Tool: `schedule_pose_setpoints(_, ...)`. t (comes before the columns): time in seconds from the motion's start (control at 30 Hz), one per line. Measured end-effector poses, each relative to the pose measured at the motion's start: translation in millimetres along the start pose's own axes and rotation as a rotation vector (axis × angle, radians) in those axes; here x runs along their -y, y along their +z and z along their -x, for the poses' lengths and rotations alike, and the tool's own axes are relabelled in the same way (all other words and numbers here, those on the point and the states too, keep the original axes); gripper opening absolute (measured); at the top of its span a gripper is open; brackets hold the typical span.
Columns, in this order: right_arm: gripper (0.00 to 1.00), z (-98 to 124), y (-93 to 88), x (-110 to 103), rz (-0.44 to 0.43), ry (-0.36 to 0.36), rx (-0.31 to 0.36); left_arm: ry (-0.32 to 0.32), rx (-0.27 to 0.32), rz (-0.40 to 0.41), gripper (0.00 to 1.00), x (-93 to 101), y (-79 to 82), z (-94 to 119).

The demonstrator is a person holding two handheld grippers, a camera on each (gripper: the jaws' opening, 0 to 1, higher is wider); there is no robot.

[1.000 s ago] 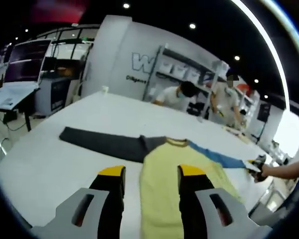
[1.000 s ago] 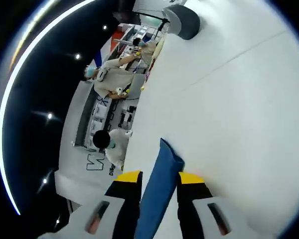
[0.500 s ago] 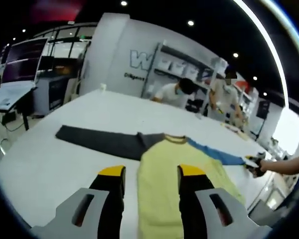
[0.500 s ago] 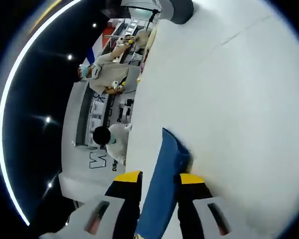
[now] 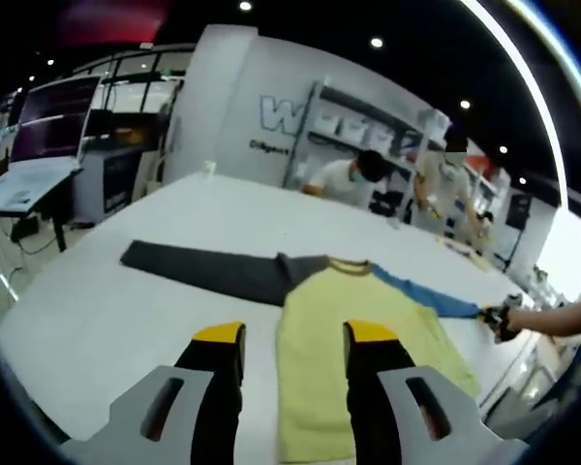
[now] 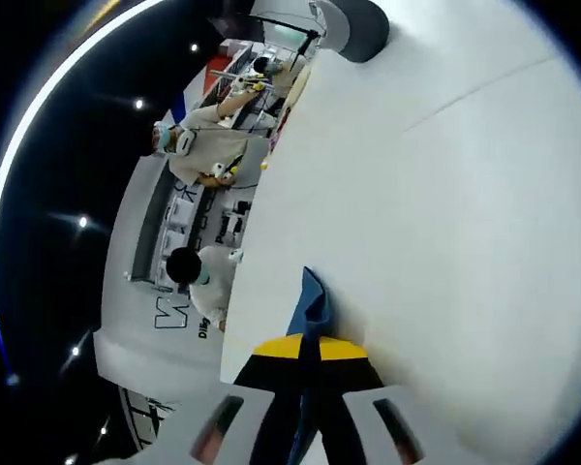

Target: Fold the garment on the visible template until the final outline fits inside the template.

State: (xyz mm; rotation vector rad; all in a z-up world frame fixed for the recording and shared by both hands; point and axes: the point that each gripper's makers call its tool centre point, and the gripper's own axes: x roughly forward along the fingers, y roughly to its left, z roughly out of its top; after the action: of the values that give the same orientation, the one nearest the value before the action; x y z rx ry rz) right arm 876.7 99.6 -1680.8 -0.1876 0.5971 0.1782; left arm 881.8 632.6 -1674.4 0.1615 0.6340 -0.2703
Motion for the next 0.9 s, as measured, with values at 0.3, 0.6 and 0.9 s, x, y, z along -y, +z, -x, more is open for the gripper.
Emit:
schedule_pose_setpoints(0.3, 0.00, 19, 13.4, 0, -0.244, 0.012, 0.098, -0.027, 0.096, 0.078, 0.36, 3.0, 29.4, 11)
schedule_pose_setpoints(0.6, 0.00, 71, 24.1, 8, -0.331, 0.010, 0.211, -0.090, 0.123, 0.192, 0.35, 4.7, 36.9, 38)
schedule_pose_setpoints(0.9, 0.00, 123, 10.2, 20, -0.497, 0.007, 0.314, -0.175, 0.203, 0.317, 0.34, 40.3, 33.5, 90)
